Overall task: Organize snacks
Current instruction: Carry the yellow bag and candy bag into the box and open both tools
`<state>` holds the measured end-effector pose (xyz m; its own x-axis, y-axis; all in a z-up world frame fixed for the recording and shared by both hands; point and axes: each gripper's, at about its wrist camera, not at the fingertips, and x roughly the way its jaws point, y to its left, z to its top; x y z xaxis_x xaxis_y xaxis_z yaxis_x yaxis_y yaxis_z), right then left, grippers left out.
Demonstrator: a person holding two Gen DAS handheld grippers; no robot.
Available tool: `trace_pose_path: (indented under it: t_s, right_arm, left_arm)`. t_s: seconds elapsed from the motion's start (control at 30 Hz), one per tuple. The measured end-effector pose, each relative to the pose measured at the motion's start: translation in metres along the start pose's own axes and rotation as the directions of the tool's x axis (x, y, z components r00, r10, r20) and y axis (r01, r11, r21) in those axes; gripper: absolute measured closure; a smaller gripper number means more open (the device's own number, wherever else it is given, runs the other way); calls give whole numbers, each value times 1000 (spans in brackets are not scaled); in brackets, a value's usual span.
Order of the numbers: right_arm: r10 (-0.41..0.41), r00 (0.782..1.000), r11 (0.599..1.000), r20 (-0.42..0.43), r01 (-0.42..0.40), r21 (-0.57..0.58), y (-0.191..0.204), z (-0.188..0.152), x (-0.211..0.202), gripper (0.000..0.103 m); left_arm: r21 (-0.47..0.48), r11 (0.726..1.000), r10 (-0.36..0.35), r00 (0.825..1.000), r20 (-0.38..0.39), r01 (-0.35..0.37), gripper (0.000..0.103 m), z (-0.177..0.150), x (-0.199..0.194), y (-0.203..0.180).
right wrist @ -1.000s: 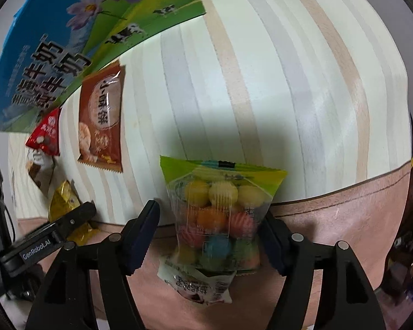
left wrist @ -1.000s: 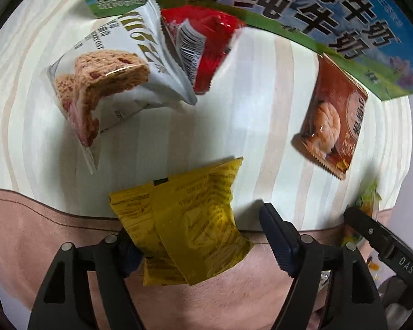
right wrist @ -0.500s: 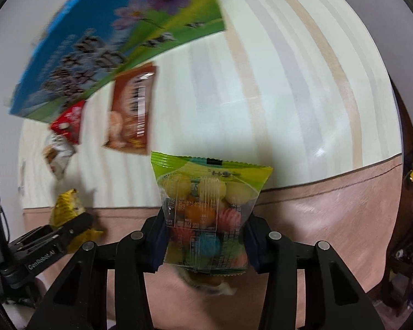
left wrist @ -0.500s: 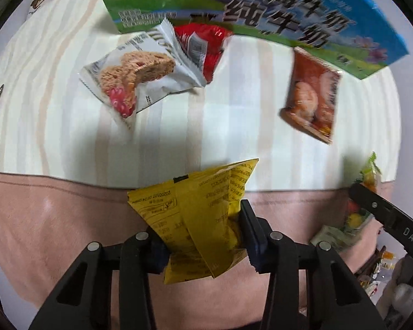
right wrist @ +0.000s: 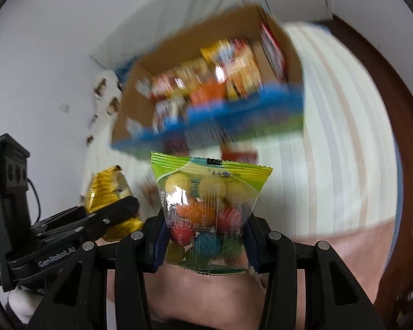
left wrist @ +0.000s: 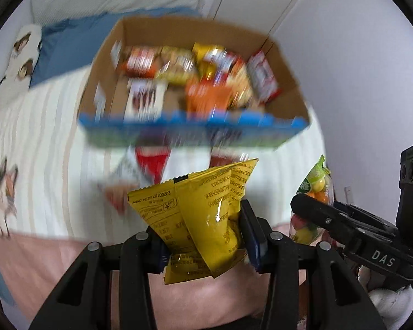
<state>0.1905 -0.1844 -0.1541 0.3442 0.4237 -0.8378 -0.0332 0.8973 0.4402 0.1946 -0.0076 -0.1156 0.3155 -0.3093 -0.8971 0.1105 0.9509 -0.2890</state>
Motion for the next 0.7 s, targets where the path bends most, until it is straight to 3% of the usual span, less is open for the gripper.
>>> trace_pose_path:
  t_s: [0.1, 0.2, 0.33, 0.43, 0.7]
  right_arm:
    - [-29, 998, 998, 56, 32, -48, 8, 46, -22, 54]
    - [-70, 994, 995, 85, 76, -70, 12, 84, -25, 54]
    - [-122, 990, 989, 69, 127, -79, 12, 128, -7, 54]
    - [-160, 986, 983, 46, 163, -82, 8, 147, 9, 54]
    - [-216, 975, 973, -44, 212, -87, -6, 169, 68, 54]
  left_arm:
    - [16, 1000, -17, 1000, 15, 17, 62, 47, -7, -2]
    - [31, 999, 11, 1000, 24, -12, 62, 90, -2, 0]
    - [13, 1000, 17, 999, -43, -17, 62, 135, 29, 9]
    - [-13, 998, 55, 988, -144, -58, 62, 153, 56, 19]
    - [-5, 997, 78, 957, -279, -82, 62, 168, 120, 31]
